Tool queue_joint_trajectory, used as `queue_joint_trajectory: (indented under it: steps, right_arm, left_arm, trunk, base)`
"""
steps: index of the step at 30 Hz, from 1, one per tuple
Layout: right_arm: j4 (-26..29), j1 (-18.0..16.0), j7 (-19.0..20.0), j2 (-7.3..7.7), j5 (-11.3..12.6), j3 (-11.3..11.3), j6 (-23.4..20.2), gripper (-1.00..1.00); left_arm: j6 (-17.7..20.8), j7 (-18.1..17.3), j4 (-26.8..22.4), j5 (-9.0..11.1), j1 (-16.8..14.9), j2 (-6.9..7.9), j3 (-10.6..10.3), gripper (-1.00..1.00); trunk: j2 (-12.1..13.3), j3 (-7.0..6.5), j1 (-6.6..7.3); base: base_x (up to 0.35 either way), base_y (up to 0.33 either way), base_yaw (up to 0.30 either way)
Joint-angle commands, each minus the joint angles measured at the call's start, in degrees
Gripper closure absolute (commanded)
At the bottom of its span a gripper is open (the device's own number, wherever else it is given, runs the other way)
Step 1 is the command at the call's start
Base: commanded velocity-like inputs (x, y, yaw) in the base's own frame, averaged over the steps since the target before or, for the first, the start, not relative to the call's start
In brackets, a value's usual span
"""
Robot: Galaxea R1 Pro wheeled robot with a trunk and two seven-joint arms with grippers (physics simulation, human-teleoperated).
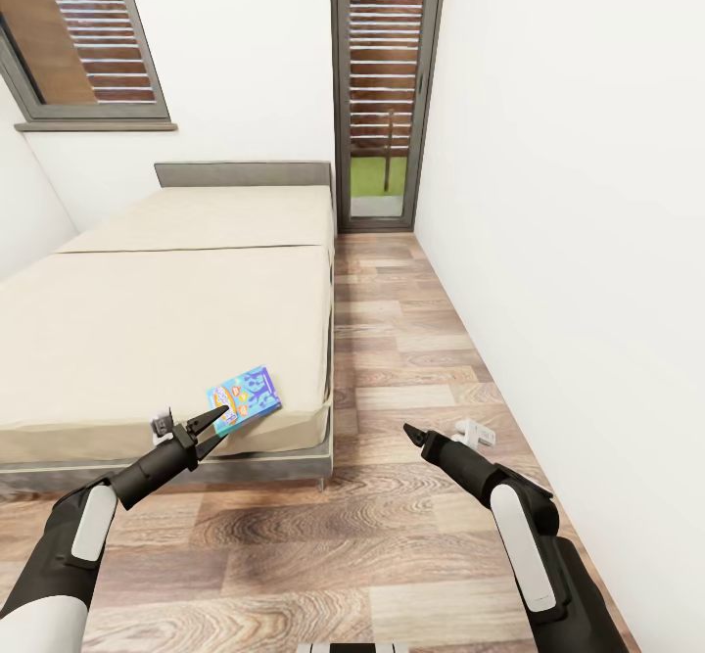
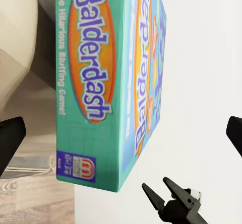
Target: Put all the toys in the child's room - the three board games (two on the bed and one on the table), the two jigsaw puzzles on the table, and the tennis ball on the table - inside the toy box on the table in the child's room.
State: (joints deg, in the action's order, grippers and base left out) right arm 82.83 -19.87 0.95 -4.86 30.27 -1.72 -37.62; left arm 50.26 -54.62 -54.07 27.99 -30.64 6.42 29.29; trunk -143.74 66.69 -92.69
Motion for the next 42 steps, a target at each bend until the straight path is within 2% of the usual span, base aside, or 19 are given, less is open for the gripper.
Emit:
queue_joint_trajectory:
  steps: [1, 27, 28, 42]
  right_arm:
    - [0.05, -0.02, 0.1, -0.06, 0.14, -0.15, -0.35, -1.0]
    - [0.05, -0.03, 0.1, -0.06, 0.14, -0.13, -0.35, -1.0]
    - [0.05, -0.02, 0.1, -0.06, 0.14, -0.13, -0.35, -1.0]
    - [0.05, -0.02, 0.1, -0.06, 0.14, -0.14, -0.35, -1.0]
  left_arm:
    - [0.27, -0.14, 0.02, 0.02, -0.03, 0.0, 0.08, -1.0]
    - [0.27, -0.07, 0.08, 0.04, 0.05, 0.0, 0.06, -1.0]
    - [0.27, -0.06, 0.09, 0.04, 0.05, 0.0, 0.06, 1.0]
    - [0.97, -0.13, 0.01, 0.05, 0.05, 0.0, 0.06, 1.0]
  trunk:
    - [-0.02, 0.05, 0.01]
    - [-0.02, 0.05, 0.01]
    - [-0.02, 0.05, 0.01]
    - [-0.02, 0.05, 0.01]
  base:
    - [0.0, 0.0, 0.0]
    - [0.0, 0.0, 0.0]
    - [0.0, 0.0, 0.0]
    - [0.0, 0.0, 0.0]
